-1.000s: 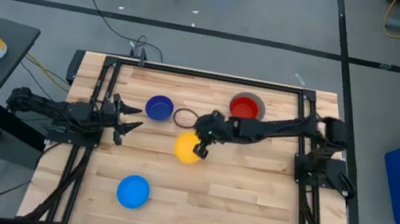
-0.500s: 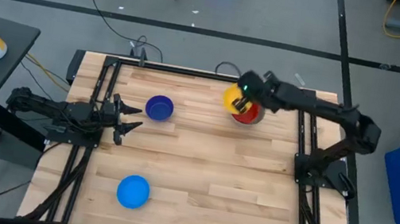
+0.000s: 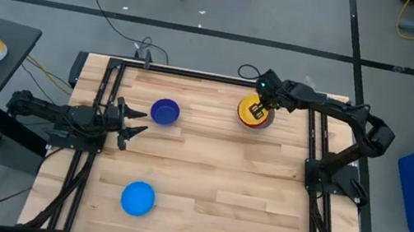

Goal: Nest bowls inside each other
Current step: Stack the yellow bowl on the orange bowl, then stack the dark blue bowl on the yellow bowl

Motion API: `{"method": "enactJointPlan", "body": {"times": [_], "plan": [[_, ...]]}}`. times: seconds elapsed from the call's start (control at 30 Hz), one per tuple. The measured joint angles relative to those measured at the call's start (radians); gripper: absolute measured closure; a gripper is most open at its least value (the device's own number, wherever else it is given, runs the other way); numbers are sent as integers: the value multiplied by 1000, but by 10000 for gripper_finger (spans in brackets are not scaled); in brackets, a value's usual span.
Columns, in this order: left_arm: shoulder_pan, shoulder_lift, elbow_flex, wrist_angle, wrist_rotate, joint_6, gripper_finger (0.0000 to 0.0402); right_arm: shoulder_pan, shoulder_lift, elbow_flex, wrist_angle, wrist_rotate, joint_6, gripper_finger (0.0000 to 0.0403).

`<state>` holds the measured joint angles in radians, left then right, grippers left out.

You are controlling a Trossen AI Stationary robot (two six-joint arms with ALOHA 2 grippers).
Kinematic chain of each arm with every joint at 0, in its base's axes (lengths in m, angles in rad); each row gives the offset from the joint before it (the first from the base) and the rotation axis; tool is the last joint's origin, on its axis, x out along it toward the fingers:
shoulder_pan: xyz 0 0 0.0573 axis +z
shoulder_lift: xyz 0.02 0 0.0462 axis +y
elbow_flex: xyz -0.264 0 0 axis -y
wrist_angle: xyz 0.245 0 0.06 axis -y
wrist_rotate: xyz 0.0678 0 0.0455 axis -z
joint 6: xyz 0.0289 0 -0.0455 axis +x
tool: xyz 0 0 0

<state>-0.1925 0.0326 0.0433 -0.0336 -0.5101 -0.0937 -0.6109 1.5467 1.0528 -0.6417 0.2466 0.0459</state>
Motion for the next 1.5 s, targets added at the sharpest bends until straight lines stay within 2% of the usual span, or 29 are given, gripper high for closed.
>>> {"method": "enactJointPlan", "body": {"times": [0.3, 0.5, 0.63, 0.77, 0.87, 1.0, 1.13, 1.33, 1.5], "plan": [[0, 0, 0, 0, -2, 0, 168, -21, 18, -97, 90, -136, 37, 403], [0, 0, 0, 0, -2, 0, 168, -20, 25, -130, 124, -107, 62, 389], [0, 0, 0, 0, -2, -1, 168, -21, 25, -130, 140, -93, 57, 337], [0, 0, 0, -2, -2, -1, 168, -21, 24, -112, 152, -36, 47, 263], [0, 0, 0, -2, -2, -1, 168, -21, 24, -100, 150, -32, 46, 214], [0, 0, 0, -3, -2, -1, 168, -4, 24, -73, 169, -42, 40, 175], [0, 0, 0, -3, -3, 0, 168, 51, 23, -27, 250, -161, 47, 170], [0, 0, 0, -3, -18, 0, 168, 162, 61, 14, 461, -406, 172, 192], [0, 0, 0, -2, -20, 0, 168, 246, 193, 138, 467, -454, 207, 195]]}}
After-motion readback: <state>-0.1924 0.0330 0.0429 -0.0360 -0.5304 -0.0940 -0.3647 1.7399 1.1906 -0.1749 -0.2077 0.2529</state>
